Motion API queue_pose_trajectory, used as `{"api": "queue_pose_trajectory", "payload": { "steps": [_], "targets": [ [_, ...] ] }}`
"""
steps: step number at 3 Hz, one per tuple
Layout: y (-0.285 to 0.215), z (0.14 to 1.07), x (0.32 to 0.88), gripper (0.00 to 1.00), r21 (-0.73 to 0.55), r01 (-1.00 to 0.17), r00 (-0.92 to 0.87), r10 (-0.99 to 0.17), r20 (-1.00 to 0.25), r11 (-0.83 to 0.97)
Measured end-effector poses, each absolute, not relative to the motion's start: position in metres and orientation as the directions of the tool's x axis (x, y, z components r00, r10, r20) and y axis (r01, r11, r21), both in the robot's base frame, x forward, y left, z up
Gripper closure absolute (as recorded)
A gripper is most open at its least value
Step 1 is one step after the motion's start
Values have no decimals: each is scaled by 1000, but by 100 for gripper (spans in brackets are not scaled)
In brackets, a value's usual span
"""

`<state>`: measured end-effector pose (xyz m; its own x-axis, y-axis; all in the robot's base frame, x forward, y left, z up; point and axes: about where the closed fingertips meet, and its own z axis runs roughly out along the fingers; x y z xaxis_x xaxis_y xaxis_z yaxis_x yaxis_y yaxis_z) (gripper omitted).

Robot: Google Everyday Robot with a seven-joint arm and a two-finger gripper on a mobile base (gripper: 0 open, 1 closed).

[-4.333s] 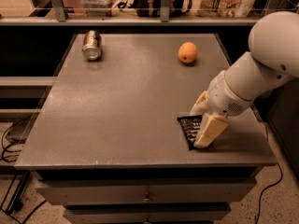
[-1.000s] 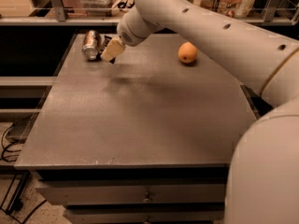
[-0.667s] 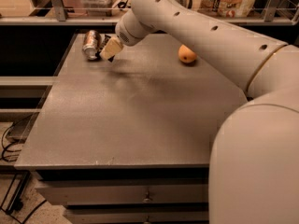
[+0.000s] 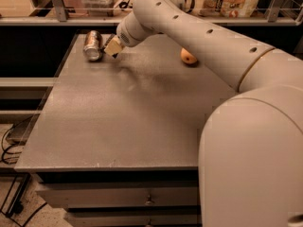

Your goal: Move rxbar chocolate near orange can

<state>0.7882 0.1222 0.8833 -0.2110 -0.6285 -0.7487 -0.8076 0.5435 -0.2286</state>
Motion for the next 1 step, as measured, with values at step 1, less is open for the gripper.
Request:
{"api": "queue_pose_trajectory", "payload": {
  "steps": [1],
  "targets": [
    [124,882,788,0,-228,-809,-211,-630,-747,541]
  ]
}}
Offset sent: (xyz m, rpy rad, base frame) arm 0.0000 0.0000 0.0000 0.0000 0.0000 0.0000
